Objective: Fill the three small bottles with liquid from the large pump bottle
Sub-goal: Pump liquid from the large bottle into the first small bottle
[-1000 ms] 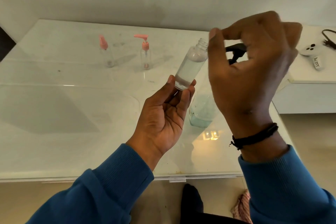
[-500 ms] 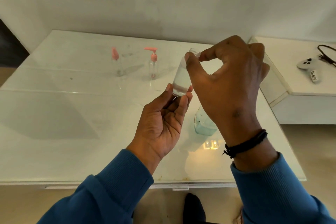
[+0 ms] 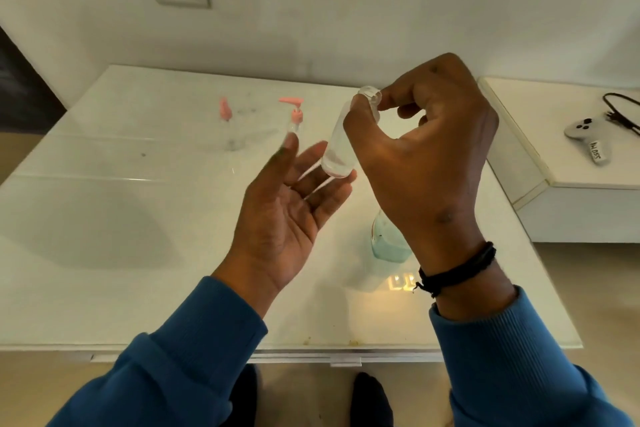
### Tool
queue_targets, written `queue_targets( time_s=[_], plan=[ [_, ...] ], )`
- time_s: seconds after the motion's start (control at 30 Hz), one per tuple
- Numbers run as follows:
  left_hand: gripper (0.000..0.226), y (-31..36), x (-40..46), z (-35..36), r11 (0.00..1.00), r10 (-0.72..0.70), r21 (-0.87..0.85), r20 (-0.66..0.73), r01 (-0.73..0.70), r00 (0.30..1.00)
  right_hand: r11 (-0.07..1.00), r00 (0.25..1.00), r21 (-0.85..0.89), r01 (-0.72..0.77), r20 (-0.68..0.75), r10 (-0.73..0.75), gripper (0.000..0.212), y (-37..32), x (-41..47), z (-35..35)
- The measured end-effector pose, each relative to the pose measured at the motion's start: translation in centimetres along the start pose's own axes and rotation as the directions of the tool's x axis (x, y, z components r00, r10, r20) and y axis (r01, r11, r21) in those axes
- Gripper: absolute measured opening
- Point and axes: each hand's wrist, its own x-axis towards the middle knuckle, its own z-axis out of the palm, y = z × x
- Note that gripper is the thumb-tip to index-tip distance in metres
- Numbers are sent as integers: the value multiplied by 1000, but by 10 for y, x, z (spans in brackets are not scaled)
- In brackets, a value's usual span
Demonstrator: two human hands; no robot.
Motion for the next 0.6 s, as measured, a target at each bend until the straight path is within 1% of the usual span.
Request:
queue_targets(
  time_s=[0.03, 0.07, 0.1, 0.17, 0.2, 0.23, 0.27, 0.3, 0.4, 0.47, 0.53, 0.6],
  plan=[
    [59, 5, 0, -1, 989, 80, 125, -6, -78, 997, 1000, 1000, 9, -1, -3, 1, 25, 0, 0, 0],
    [63, 10, 1, -2, 953, 176, 249, 10, -173, 984, 1000, 1000, 19, -3, -1, 3, 25, 0, 0, 1],
    [66, 14, 1, -4, 887, 278, 370, 52, -277, 959, 1000, 1000, 25, -3, 7, 2, 25, -1, 0, 1],
    [71, 21, 0, -9, 682, 437, 575, 176, -452, 882, 1000, 999, 21, 7, 33, -7, 25, -2, -2, 3],
    [73, 23, 0, -11, 572, 480, 647, 235, -504, 845, 1000, 999, 19, 13, 44, -14, 25, -3, -3, 4],
    [74, 24, 0, -13, 477, 509, 697, 277, -535, 815, 1000, 998, 19, 19, 52, -20, 25, -4, -4, 6],
    [74, 24, 0, -14, 405, 531, 728, 305, -553, 791, 1000, 998, 17, 24, 56, -25, 25, -5, -6, 7],
    [73, 23, 0, -16, 354, 547, 747, 323, -563, 772, 999, 998, 16, 28, 61, -28, 25, -5, -7, 9],
    [66, 18, -1, -16, 252, 589, 786, 339, -565, 734, 999, 996, 28, 35, 86, -38, 24, -6, -11, 13],
    [60, 16, -2, -15, 204, 611, 805, 339, -556, 715, 999, 995, 36, 41, 94, -44, 24, -6, -14, 16],
    [55, 16, -2, -14, 189, 626, 815, 330, -548, 707, 998, 994, 35, 43, 95, -47, 24, -6, -15, 17],
    [51, 17, -2, -13, 197, 631, 818, 316, -541, 708, 998, 994, 36, 43, 97, -46, 24, -6, -16, 18]
  ],
)
